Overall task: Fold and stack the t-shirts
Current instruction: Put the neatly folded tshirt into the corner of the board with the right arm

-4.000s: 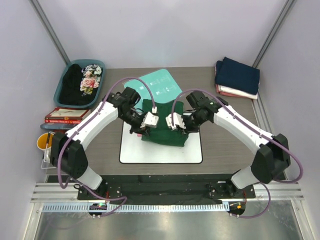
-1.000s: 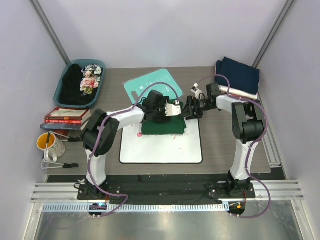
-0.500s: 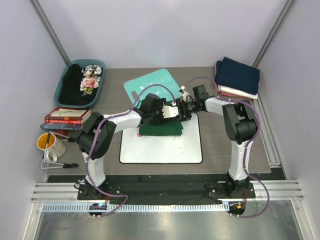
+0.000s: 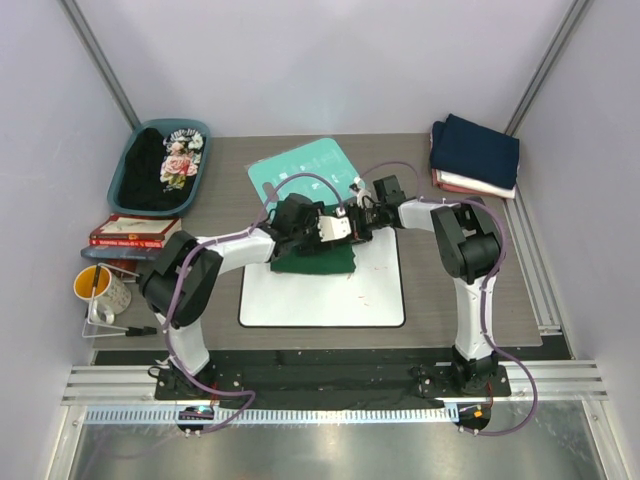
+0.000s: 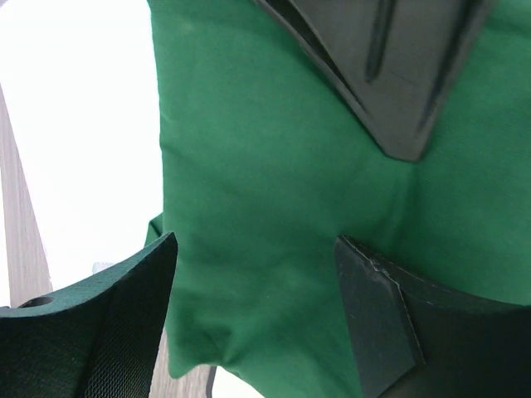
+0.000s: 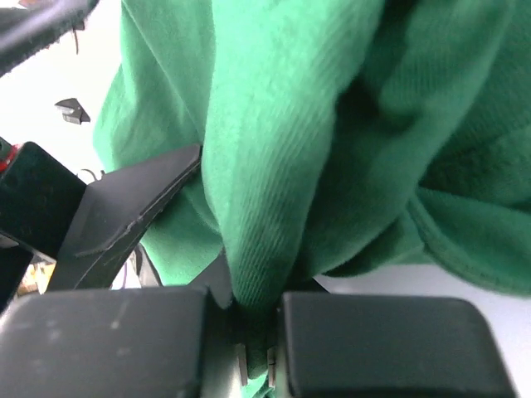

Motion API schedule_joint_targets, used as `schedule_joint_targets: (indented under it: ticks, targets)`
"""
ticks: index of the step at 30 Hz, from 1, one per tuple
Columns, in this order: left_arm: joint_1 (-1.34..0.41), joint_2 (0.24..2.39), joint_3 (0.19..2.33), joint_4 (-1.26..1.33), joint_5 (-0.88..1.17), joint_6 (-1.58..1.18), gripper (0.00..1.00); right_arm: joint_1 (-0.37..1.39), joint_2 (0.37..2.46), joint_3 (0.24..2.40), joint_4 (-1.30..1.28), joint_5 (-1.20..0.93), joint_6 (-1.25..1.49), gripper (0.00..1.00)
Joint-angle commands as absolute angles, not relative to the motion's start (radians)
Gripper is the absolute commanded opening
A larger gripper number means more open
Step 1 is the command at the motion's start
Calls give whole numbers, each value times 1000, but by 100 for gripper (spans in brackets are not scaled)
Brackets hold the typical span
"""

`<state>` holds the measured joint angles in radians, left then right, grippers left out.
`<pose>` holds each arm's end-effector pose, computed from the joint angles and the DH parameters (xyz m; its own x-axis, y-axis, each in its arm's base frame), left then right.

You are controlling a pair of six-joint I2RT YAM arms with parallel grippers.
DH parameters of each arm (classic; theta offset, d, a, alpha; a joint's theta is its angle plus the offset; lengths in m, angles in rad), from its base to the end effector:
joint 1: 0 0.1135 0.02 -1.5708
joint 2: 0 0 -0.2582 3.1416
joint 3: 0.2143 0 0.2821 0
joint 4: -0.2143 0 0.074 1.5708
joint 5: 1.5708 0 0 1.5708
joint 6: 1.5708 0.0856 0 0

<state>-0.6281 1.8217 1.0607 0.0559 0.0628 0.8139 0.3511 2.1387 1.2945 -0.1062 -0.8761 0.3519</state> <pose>0.3581 -0.2667 0.1136 0.0944 0.8282 -0.5525 0.8105 0.2584 0.5257 0.4109 0.2205 0.0602 -0.9376 -0.1084 -0.3303 -0.3370 0.5165 0.7872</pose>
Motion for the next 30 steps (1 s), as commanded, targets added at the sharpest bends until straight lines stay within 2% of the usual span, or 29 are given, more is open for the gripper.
schedule_joint_targets:
  ticks: [1,3,4,5,7,10,15,18,30]
  targets:
    - [-632,1766,1031,89,63,792,74,365,2152,1341,-66,-758,385,1]
    - [-630,1755,1029,92,45,790,68,365,2138,1367,-106,-732,358,1]
    - [-630,1752,1034,95,35,787,58,361,2123,1409,-136,-720,313,1]
    - [-629,1741,1035,100,22,781,53,359,2115,1439,-220,-700,281,1]
    - [-627,1730,1049,106,-33,758,48,347,2099,1544,-323,-641,195,1]
    - [-626,1697,1080,80,-89,726,47,293,2134,1741,-582,-594,54,1]
    - [-626,1570,1069,3,-37,736,49,184,2204,2082,-791,-442,-122,1]
    - [-629,1502,1057,-67,1,742,49,141,2236,2202,-885,-359,-249,1]
    - [-630,1394,989,-126,81,788,50,57,2309,2423,-923,-146,-566,1]
